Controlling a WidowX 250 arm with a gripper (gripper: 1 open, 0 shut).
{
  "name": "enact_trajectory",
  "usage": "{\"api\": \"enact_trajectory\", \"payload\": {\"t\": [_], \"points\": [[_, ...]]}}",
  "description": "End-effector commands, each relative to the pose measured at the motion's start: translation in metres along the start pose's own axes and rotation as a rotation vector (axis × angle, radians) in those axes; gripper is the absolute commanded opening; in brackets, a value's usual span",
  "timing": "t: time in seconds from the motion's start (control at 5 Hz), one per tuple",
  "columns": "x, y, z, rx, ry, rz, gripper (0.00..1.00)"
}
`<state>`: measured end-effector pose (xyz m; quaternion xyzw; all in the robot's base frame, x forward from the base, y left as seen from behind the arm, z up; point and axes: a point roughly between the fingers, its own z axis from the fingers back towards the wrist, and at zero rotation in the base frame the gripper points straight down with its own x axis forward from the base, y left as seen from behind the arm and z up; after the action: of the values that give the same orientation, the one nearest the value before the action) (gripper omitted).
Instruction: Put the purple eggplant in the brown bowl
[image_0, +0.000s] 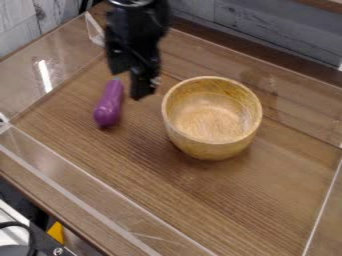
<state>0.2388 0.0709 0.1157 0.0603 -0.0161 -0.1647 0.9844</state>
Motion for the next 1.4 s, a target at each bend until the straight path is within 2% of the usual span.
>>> {"api": "enact_trajectory", "payload": {"t": [0.0,0.4,1.2], "points": [[-0.009,0.022,0.008,0.037,-0.048,0.060,1.00],[-0.020,0.042,-0.010,0.026,-0.043,0.166,1.00],[-0.016,0.052,-0.042,-0.002,-0.046,0.261,1.00]]}}
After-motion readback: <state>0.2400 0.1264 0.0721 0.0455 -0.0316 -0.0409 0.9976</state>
